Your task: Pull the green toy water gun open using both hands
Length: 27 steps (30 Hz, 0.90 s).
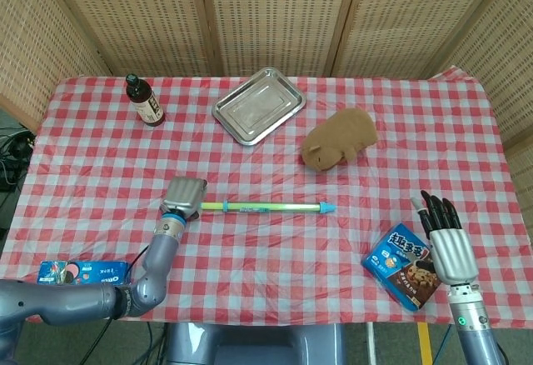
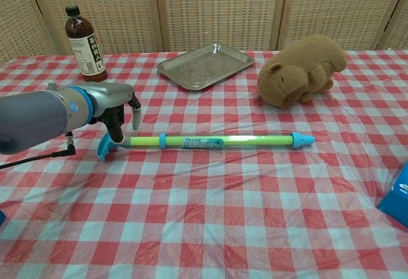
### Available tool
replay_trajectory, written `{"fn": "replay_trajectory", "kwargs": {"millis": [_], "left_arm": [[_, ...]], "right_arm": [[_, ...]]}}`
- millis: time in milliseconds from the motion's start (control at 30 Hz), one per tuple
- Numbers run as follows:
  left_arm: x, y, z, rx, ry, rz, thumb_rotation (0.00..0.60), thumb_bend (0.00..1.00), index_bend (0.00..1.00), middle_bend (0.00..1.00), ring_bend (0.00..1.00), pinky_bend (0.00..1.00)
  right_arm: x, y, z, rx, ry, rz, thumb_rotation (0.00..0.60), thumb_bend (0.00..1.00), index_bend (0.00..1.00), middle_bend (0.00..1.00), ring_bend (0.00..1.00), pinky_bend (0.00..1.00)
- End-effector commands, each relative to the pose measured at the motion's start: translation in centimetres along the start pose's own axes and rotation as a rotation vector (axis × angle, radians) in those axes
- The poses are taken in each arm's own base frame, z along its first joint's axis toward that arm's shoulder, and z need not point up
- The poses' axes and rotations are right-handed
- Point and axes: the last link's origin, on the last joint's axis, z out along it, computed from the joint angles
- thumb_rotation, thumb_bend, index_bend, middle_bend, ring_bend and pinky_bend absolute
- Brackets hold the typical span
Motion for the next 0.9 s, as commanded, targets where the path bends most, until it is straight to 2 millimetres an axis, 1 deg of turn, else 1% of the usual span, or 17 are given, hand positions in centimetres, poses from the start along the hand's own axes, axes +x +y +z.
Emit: {"fn": "replay_trajectory", "kwargs": {"millis": [33,400,800,833,900], "left_arm": [[-0.2,0.2,0.1,0.003,-0.004,0.008,0.6,0.35,0.44,0.92,0.88,0.77],[-1.2,0.5,0.5,0.016,-0.014,0.032,0.6,0.35,0.45,0.92,0.88,0.77],[-1.8,0.6,0.6,0.024,-0.012,0.049,0.6,0.37,0.49,0.92,0.88,0.77],[-1.9,0.6,0.7,0.025,-0.013,0.05,0.6,0.37,0.5,0.92,0.88,0.77],[-2.0,0.5,0.7,0.027,-0.014,0.052,0.6,0.41,0.52,0.92,0.88,0.77]], "right_arm": [[0.0,0.0,0.0,0.0,0.001,0.001,0.6,0.11,0.0,0.0,0.0,0.0],[0.2,-0.1,-0.1,0.002,0.006,0.008,0.6,0.11,0.0,0.0,0.0,0.0],[0.4,-0.2,-0.2,0.009,0.012,0.018,0.6,0.11,0.0,0.0,0.0,0.0],[0.4,-0.3,-0.2,0.009,0.013,0.019,0.6,0.11,0.0,0.0,0.0,0.0],[0.4,-0.3,-0.3,0.01,0.013,0.019,0.6,0.11,0.0,0.0,0.0,0.0]]}}
